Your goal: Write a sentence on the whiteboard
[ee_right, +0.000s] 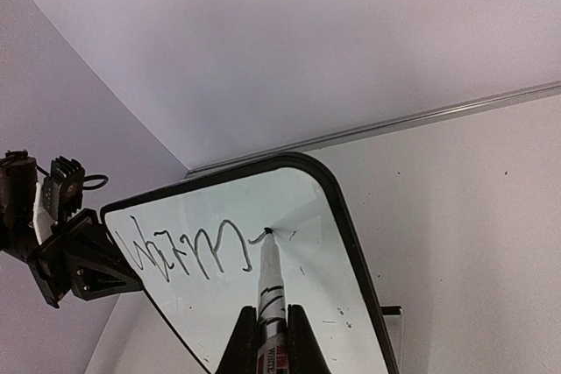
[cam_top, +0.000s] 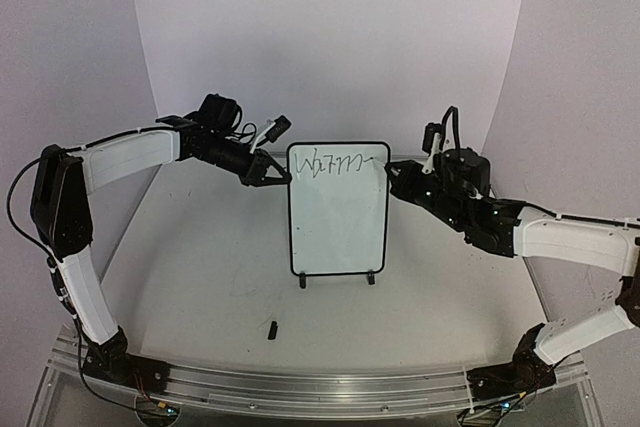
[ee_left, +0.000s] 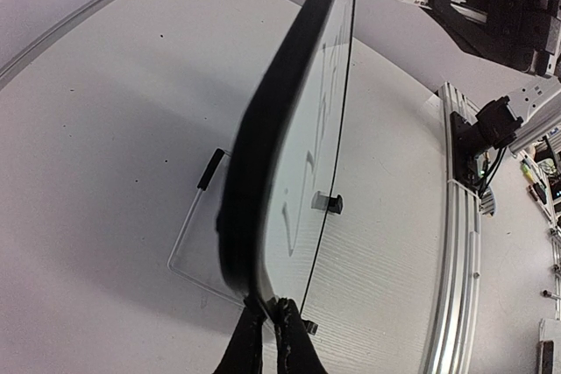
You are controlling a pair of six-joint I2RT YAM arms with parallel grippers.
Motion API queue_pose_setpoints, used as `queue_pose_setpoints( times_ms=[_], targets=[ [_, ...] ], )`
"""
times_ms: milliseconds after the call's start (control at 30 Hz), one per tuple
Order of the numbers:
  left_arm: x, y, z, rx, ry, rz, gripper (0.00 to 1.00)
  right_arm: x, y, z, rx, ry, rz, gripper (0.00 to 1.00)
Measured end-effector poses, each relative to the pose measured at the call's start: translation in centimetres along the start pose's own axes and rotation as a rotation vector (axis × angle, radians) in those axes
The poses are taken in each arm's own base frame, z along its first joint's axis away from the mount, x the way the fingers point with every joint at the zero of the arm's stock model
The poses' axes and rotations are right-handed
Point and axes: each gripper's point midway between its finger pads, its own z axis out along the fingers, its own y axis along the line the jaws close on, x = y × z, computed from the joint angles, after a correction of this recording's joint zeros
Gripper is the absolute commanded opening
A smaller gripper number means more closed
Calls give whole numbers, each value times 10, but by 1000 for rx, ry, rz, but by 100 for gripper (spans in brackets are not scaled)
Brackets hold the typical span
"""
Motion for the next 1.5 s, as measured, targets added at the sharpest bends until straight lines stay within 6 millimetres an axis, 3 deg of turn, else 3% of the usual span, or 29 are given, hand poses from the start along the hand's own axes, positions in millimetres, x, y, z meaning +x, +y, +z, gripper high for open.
queue_pose_setpoints(
  times_ms=[767,1500],
  targets=[
    [0,0,0,0,0,0,0,-10,12,-3,-48,-16,-45,0],
    [0,0,0,0,0,0,0,3,2,3,-8,12,-45,0]
  ],
)
